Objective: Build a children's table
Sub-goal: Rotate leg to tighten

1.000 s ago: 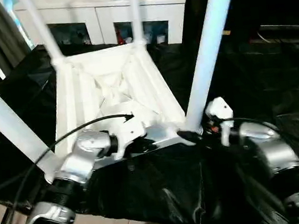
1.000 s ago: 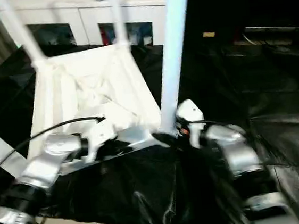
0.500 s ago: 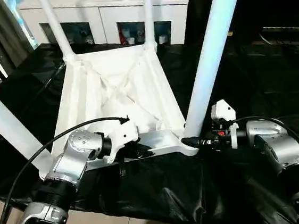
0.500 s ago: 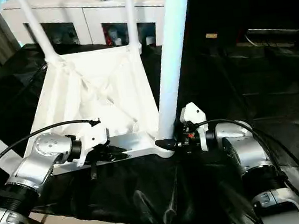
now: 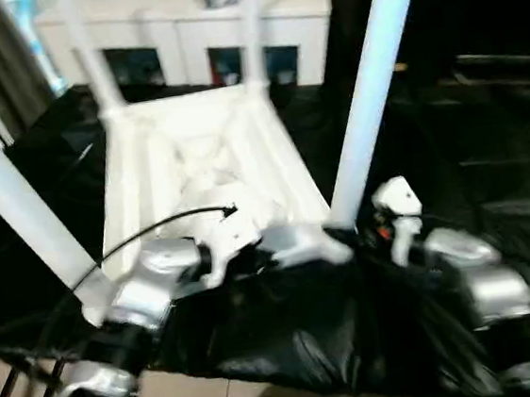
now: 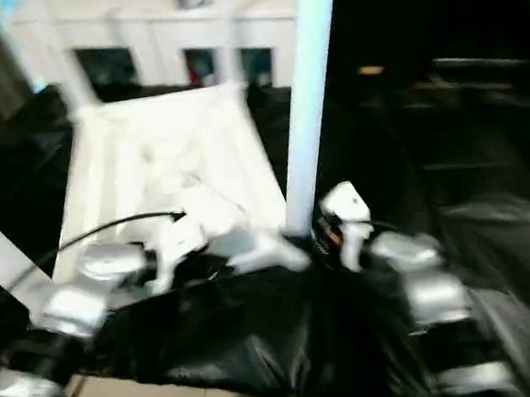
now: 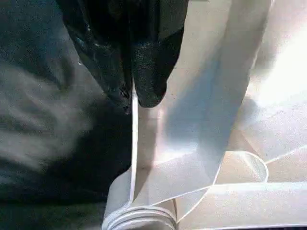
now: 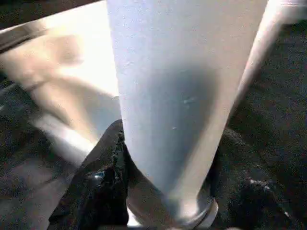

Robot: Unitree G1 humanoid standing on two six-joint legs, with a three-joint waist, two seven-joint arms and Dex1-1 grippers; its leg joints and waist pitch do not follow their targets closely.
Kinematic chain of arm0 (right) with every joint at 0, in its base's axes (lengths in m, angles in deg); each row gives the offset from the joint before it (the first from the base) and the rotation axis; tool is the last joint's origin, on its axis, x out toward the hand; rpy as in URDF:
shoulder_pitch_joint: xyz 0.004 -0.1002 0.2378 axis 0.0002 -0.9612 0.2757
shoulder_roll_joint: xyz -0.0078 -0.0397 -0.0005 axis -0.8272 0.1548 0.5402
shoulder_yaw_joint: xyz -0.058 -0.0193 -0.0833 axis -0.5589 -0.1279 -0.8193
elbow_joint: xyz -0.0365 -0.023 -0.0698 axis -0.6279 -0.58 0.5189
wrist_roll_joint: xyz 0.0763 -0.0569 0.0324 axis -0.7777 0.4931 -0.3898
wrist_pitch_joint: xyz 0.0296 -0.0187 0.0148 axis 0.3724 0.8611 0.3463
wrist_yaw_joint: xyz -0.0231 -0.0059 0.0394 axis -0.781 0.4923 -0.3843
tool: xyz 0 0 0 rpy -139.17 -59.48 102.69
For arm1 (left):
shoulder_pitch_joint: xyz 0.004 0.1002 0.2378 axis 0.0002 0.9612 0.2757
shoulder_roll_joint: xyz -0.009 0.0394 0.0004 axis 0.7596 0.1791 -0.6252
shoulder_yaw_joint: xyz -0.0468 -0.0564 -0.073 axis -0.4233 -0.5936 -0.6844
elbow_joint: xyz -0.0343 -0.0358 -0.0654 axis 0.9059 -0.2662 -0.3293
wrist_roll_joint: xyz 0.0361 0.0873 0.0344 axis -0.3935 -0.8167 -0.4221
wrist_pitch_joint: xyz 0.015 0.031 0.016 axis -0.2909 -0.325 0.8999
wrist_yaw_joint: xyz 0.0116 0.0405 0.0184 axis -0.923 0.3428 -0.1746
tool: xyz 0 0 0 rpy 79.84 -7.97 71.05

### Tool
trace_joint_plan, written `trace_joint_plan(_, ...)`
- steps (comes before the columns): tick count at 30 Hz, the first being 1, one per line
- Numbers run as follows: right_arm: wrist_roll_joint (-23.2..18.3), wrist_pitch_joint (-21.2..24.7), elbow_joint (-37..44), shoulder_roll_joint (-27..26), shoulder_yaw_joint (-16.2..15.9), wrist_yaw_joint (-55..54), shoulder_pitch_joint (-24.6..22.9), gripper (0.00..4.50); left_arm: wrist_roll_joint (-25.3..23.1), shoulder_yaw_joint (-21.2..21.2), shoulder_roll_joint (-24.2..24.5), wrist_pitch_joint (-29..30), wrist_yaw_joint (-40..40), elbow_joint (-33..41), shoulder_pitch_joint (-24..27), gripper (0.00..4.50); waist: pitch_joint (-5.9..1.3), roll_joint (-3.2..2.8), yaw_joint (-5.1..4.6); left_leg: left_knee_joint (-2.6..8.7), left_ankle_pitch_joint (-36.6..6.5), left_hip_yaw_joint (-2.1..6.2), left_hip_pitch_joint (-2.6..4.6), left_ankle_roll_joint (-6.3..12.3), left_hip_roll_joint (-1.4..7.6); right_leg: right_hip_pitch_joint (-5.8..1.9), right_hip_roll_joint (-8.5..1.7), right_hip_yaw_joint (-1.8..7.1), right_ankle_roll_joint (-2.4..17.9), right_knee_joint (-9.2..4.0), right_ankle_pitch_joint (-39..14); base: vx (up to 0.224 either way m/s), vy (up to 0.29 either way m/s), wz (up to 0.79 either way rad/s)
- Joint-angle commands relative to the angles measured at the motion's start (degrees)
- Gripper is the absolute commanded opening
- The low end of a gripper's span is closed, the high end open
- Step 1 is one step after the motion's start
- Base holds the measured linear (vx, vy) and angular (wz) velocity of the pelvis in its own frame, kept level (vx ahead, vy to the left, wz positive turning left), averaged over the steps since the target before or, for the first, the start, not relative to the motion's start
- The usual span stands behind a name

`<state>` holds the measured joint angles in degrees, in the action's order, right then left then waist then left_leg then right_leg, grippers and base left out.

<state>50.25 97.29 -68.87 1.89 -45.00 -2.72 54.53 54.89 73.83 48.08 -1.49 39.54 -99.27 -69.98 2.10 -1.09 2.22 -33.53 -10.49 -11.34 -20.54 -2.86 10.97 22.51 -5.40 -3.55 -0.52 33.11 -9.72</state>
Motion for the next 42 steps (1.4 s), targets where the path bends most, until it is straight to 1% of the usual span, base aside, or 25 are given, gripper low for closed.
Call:
trace_joint_plan(1, 0.8, 4.0, -2.8, -6.5, -4.5, -4.9, -0.1, 1.97, 0.1, 1.1, -5.8, 1.3, -7.8, -0.9, -1.1, 0.00, -1.78, 0.58, -0.63, 4.91, -27.0, 2.05, 1.23, -1.95, 1.84, -0.62, -3.01, 1.18, 5.3, -6.08, -37.7, -0.057, 0.018, -0.08)
trace_joint_plan(2, 1.2, 4.2, -3.5, -8.0, -4.1, -7.7, 0.5, 1.97, -0.1, 1.2, -6.9, 1.8, -9.0, -1.3, -1.5, 0.00, -1.58, 0.64, -1.16, 4.69, -29.1, 2.23, 1.57, -1.96, 1.59, -0.15, -2.96, 0.73, 3.8, -6.83, -41.0, -0.074, 0.018, -0.05)
trace_joint_plan(3, 1.5, 4.3, -4.1, -9.3, -3.9, -9.8, 1.2, 1.97, 0.0, 1.1, -8.0, 2.3, -10.0, -1.6, -1.9, 0.00, -0.95, 0.08, -1.94, 3.97, -33.6, 2.41, 2.91, -2.35, 1.16, 0.99, -2.58, -0.71, 1.9, -8.54, -45.6, -0.074, 0.018, -0.05)
trace_joint_plan(4, 2.0, 4.3, -5.9, -11.8, -3.8, -13.8, 3.1, 1.97, -0.2, 1.1, -10.2, 3.3, -12.2, -2.1, -2.8, 0.00, -1.03, -0.58, -2.61, 3.74, -36.6, 2.99, 3.84, -2.27, 0.98, 0.37, -2.32, -2.71, 0.2, -9.38, -46.0, -0.074, 0.022, -0.05)
trace_joint_plan(5, 2.1, 3.9, -6.9, -13.4, -3.8, -15.3, 4.4, 1.97, -0.5, 1.4, -11.4, 3.5, -13.2, -2.5, -3.4, 0.00, -0.73, -0.86, -3.27, 4.18, -38.7, 3.23, 3.82, -2.21, 1.32, -0.03, -2.10, -3.71, 0.2, -9.81, -44.1, 0.000, 0.000, 0.00)
trace_joint_plan(6, 2.1, 3.2, -7.5, -14.7, -3.9, -16.0, 5.7, 1.97, -0.8, 1.7, -12.4, 3.7, -13.8, -2.6, -3.8, 0.00, -0.36, -2.15, -3.80, 7.12, -45.7, 4.36, 2.19, -2.76, 2.86, -2.96, -1.14, -5.18, 1.0, -7.22, -36.0, 0.000, 0.000, 0.00)
trace_joint_plan(7, 2.3, 2.7, -7.5, -15.0, -4.1, -16.1, 6.0, 1.97, -0.8, 1.8, -12.6, 3.7, -13.7, -2.6, -3.9, 0.00, -0.70, -2.83, -2.96, 9.87, -49.0, 4.58, -0.70, -3.43, 4.45, -6.38, -1.16, -3.69, 3.2, -0.23, -25.7, -0.095, 0.048, -0.03)
trace_joint_plan(8, 2.4, 1.8, -7.5, -15.5, -4.0, -16.2, 6.7, 1.97, -1.2, 1.9, -12.8, 3.6, -13.7, -2.5, -4.1, 0.00, -0.36, -3.57, 1.10, 14.48, -57.0, 0.49, -4.72, -5.20, 4.06, -7.59, 0.93, -4.45, 4.8, 6.88, -11.8, -0.074, -0.015, 0.19)
trace_joint_plan(9, 1.9, 1.4, -7.2, -15.8, -3.5, -15.7, 7.1, 1.97, -1.6, 2.1, -12.5, 3.4, -13.4, -2.4, -4.1, 0.00, -1.80, -0.24, 1.00, 11.51, -45.0, -0.35, 0.47, -2.37, 3.17, -4.96, -0.39, 1.16, 2.5, 5.94, -22.7, -0.074, -0.015, 0.19)
trace_joint_plan(10, 1.6, 1.4, -7.0, -15.8, -3.2, -15.4, 7.1, 2.32, -1.9, 2.2, -12.3, 3.3, -13.3, -2.3, -4.1, 0.00, -1.28, 2.97, 0.29, -3.88, -23.5, 1.71, 6.70, -1.84, 0.10, 4.24, -8.82, 3.25, 1.6, -8.52, -59.8, 0.061, -0.120, 0.16)
trace_joint_plan(11, 0.6, 1.6, -6.3, -15.3, -2.6, -13.9, 6.9, 2.32, -1.9, 2.2, -11.5, 3.1, -12.4, -1.9, -3.9, 0.00, -2.04, 2.96, 0.74, -3.98, -12.3, 2.51, 3.17, 0.56, -0.78, 1.44, -8.70, 5.27, 1.5, -8.00, -61.0, 0.124, -0.077, -0.31)
trace_joint_plan(12, 0.0, 1.7, -5.8, -14.9, -2.3, -13.0, 6.8, 2.53, -1.9, 2.1, -11.0, 3.0, -11.8, -1.7, -3.7, 0.00, -1.55, 2.46, 1.32, -0.35, -2.1, 4.07, -3.20, 1.75, -0.16, -4.03, -7.91, 3.70, 3.1, -4.84, -49.1, 0.124, -0.077, -0.31)
trace_joint_plan(13, 0.0, 1.7, -5.8, -14.9, -2.3, -13.0, 6.8, 2.53, -1.9, 2.1, -11.0, 3.0, -11.8, -1.7, -3.7, 0.00, -2.21, 0.67, 2.19, 2.40, -0.5, 4.24, -2.68, 0.15, 0.86, -4.15, -5.83, 2.21, 4.7, -3.80, -39.6, 0.110, 0.026, -0.35)
trace_joint_plan(14, 0.0, 1.7, -5.8, -14.9, -2.3, -13.0, 6.8, 2.53, -1.9, 2.1, -11.0, 3.0, -11.8, -1.7, -3.7, 0.00, -2.34, -0.12, 1.26, 3.93, -6.2, 4.09, -1.20, 0.24, 1.92, -2.11, -2.56, 1.54, 7.2, -1.92, -22.1, 0.064, 0.014, -0.05)
trace_joint_plan(15, 0.0, 1.7, -5.8, -14.9, -2.3, -13.0, 6.8, 2.53, -1.9, 2.1, -11.0, 3.0, -11.8, -1.7, -3.7, 0.00, -2.76, -0.28, 0.88, 4.08, -10.3, 3.86, -0.53, 0.22, 2.06, -2.66, -2.52, 1.72, 10.5, -1.18, -12.8, 0.064, 0.014, -0.05)
trace_joint_plan(16, 0.0, 1.7, -5.8, -14.9, -2.3, -13.0, 6.8, 2.53, -1.9, 2.1, -11.0, 3.0, -11.8, -1.7, -3.7, 0.00, -3.01, -0.46, 0.81, 4.09, -10.2, 3.55, -0.79, 1.37, 1.76, -3.35, -2.87, 1.78, 12.3, -1.21, -8.6, 0.000, 0.000, 0.00)
trace_joint_plan(20, -0.1, 1.7, -5.6, -14.5, -2.3, -12.2, 6.7, 2.81, -1.8, 2.0, -10.6, 2.7, -11.4, -1.6, -3.6, 0.00, -2.60, -0.13, 0.96, 4.15, -11.0, 2.83, -0.82, 3.01, 1.32, -3.43, -3.08, 2.04, 12.4, -2.26, -11.5, 0.000, 0.000, 0.00)
trace_joint_plan(22, -0.1, -0.4, -3.9, -3.3, -3.6, 1.6, 4.9, 2.81, 0.5, 1.4, -3.1, 0.1, -1.7, 1.1, -1.6, 0.00, -2.68, 0.09, 1.37, 4.18, -12.8, 2.91, -0.86, 3.04, 1.46, -3.78, -3.35, 2.09, 10.8, -2.72, -16.8, 0.000, 0.000, 0.00)
trace_joint_plan(23, -0.1, -0.4, -3.9, -3.3, -3.6, 1.6, 4.9, 2.81, 0.5, 1.4, -3.1, 0.1, -1.7, 1.1, -1.6, 0.00, -2.68, 0.09, 1.37, 4.18, -12.8, 2.91, -0.86, 3.04, 1.46, -3.78, -3.35, 2.09, 10.8, -2.72, -16.8, 0.000, 0.000, 0.00)
trace_joint_plan(25, 0.3, -2.1, -3.3, 3.5, -5.3, 11.5, 4.1, 2.81, 1.9, 1.4, 1.3, -1.7, 4.6, 2.0, -0.6, 0.00, -2.89, -0.15, 1.21, 4.15, -11.0, 2.88, -1.02, 3.68, 1.87, -3.82, -3.14, 2.27, 11.3, -2.25, -11.5, 0.000, 0.000, 0.00)
trace_joint_plan(28, 0.8, -3.4, -3.1, 5.7, -6.4, 15.7, 3.9, 2.81, 2.3, 1.4, 2.8, -2.6, 7.6, 2.3, -0.4, 0.00, -3.50, -0.03, 1.17, 3.13, -2.6, 2.62, -0.87, 6.96, 1.74, -3.84, -2.75, 2.02, 15.9, -0.52, 5.9, 0.000, 0.000, 0.00)
trace_joint_plan(31, -0.2, -3.9, -2.6, 7.9, -7.5, 19.7, 3.9, 2.81, 2.9, 1.3, 4.4, -3.3, 9.9, 2.4, -0.4, 0.00, -3.87, 0.12, 1.49, 2.41, 1.3, 2.58, -1.03, 9.89, 1.86, -3.83, -2.80, 1.83, 18.0, 0.37, 11.8, 0.000, 0.000, 0.00)
trace_joint_plan(33, -0.4, -4.0, -2.3, 8.6, -7.8, 21.6, 4.0, 2.81, 3.2, 1.3, 5.1, -3.7, 11.2, 2.4, -0.5, 0.00, -3.56, 0.08, 1.50, 2.45, -0.2, 2.42, -1.01, 10.56, 2.00, -3.53, -2.85, 1.70, 18.5, 0.17, 9.8, 0.000, 0.000, 0.00)
trace_joint_plan(38, -0.8, -4.9, -2.9, 10.0, -9.3, 27.5, 4.5, 2.81, 4.1, 2.1, 6.8, -5.5, 14.1, 1.9, -0.7, 0.00, -3.20, 0.26, 1.60, 2.95, -5.5, 2.26, -0.79, 8.22, 2.31, -3.42, -3.07, 1.87, 18.0, -0.48, 0.8, 0.000, 0.000, 0.00)
trace_joint_plan(42, -1.1, -5.1, -3.0, 9.7, -9.8, 28.4, 4.7, 2.47, 4.1, 2.0, 6.9, -5.8, 14.8, 1.5, -1.0, 0.00, -3.20, 0.28, 1.86, 3.00, -5.8, 1.89, -0.53, 6.87, 2.49, -3.19, -3.12, 2.05, 17.6, -0.51, 0.1, 0.000, 0.000, 0.00)
